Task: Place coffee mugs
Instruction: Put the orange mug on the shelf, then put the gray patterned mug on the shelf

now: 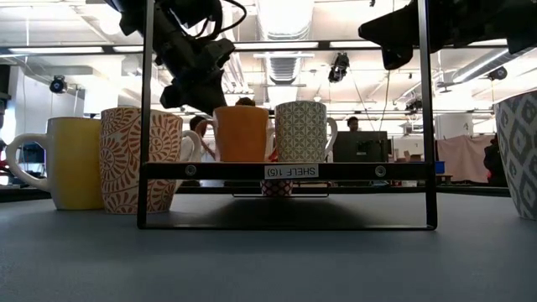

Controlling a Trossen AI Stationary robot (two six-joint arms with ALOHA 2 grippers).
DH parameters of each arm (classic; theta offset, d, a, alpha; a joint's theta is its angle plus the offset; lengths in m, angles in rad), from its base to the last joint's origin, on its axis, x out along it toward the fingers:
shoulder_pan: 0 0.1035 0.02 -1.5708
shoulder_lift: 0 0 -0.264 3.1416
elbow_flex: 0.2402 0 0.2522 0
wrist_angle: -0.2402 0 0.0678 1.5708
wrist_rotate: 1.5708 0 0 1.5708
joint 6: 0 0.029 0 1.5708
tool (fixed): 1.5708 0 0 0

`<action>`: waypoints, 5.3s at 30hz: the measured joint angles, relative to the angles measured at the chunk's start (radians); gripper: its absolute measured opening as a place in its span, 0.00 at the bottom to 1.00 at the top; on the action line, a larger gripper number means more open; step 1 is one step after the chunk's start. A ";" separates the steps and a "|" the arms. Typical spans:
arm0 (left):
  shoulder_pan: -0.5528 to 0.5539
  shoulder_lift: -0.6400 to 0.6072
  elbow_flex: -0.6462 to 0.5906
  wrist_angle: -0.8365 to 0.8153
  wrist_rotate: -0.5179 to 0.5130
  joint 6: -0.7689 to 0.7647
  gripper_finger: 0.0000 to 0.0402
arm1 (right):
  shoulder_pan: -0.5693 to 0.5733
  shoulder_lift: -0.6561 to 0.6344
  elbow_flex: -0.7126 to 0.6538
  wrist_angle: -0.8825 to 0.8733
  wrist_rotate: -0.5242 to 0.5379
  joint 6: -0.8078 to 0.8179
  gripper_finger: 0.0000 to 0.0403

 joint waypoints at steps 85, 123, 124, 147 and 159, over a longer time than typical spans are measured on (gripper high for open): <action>-0.173 0.041 0.095 -0.204 0.113 0.415 0.00 | 0.000 0.062 0.015 0.002 0.001 0.155 0.03; -0.320 -0.040 0.096 -0.042 0.106 0.467 0.00 | 0.134 0.060 0.633 -1.641 -0.104 0.953 0.03; -0.320 -0.040 0.096 -0.031 0.106 0.467 0.00 | 0.134 0.060 0.634 -1.676 -0.125 0.987 0.04; -0.320 -0.040 0.096 0.013 0.105 0.548 0.00 | 0.172 0.228 0.579 -1.641 -0.143 0.555 0.45; -0.320 -0.039 0.096 0.026 0.104 0.576 0.00 | 0.172 0.325 0.579 -1.612 -0.138 0.563 0.16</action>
